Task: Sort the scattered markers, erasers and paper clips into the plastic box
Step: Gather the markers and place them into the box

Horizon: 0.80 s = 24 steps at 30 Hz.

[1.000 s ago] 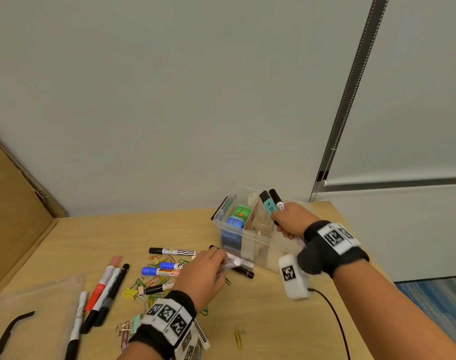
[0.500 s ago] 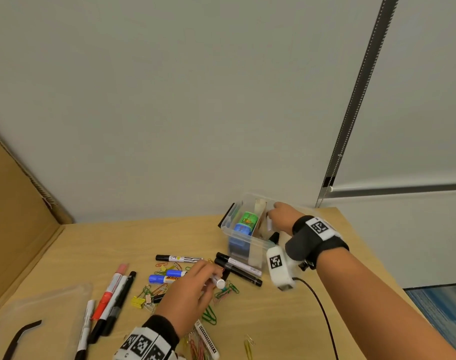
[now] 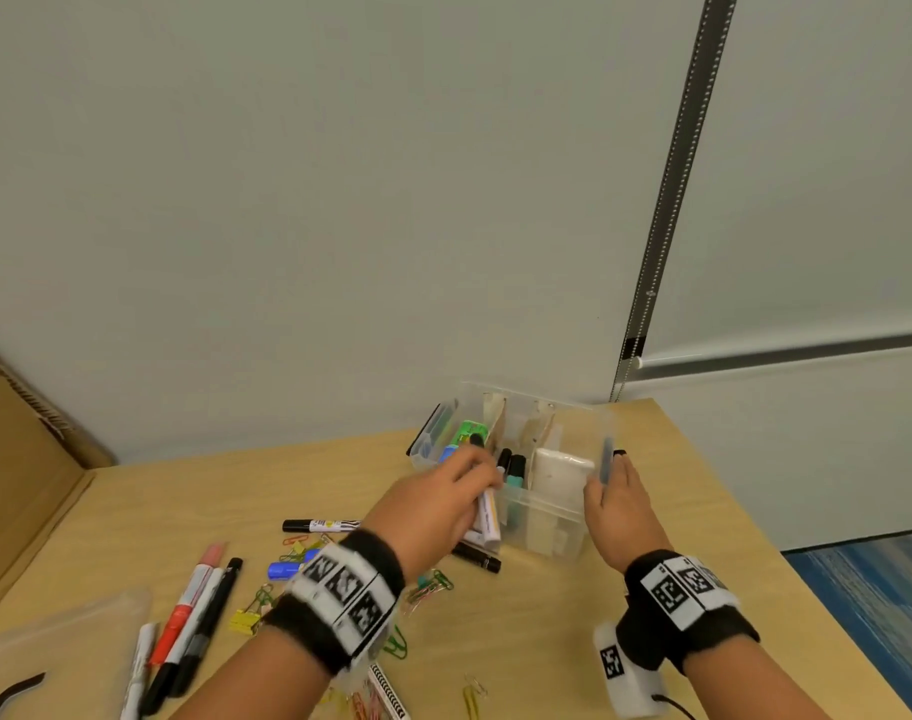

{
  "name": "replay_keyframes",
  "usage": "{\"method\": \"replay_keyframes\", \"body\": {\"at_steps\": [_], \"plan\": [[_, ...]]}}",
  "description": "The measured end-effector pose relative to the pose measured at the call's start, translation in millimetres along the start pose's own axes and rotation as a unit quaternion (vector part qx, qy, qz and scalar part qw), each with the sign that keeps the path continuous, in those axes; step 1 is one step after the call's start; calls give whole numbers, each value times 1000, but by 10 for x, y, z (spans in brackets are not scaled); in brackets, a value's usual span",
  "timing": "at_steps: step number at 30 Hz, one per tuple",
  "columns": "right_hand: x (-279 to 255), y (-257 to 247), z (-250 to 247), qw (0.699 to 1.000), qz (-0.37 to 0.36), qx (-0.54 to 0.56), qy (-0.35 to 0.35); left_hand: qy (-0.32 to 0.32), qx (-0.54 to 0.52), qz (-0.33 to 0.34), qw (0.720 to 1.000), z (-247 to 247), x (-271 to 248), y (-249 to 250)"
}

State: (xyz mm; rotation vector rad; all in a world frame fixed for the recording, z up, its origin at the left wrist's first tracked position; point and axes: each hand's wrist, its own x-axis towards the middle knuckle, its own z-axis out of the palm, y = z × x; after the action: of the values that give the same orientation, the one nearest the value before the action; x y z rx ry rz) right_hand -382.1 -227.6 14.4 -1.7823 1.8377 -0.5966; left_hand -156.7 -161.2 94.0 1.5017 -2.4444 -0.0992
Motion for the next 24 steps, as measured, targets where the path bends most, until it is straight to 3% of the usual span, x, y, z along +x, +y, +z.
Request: {"method": "replay_keyframes", "body": {"at_steps": [3, 8, 13, 16, 19, 21, 23, 24], "plan": [[10, -2, 40, 1000, 8, 27, 10, -44, 79, 33, 995, 37, 489, -83], [5, 9, 55, 1000, 1, 22, 10, -189, 189, 84, 960, 228, 1107, -217], [16, 29, 57, 1000, -6, 7, 14, -280, 151, 16, 948, 402, 1331, -221], [20, 38, 74, 1000, -11, -6, 18, -225, 108, -17, 968, 315, 1195, -233], [17, 43, 59, 1000, -4, -10, 12, -74, 32, -32, 996, 130, 910, -211], [1, 40, 35, 1000, -7, -9, 18, 37, -17, -59, 997, 34, 640, -181], [-75, -12, 10, 997, -36, -20, 71, 107, -42, -81, 990, 21, 328, -160], [-145, -64, -3, 991, -67, -31, 116, 111, -49, -93, 988, 62, 180, -164]]}}
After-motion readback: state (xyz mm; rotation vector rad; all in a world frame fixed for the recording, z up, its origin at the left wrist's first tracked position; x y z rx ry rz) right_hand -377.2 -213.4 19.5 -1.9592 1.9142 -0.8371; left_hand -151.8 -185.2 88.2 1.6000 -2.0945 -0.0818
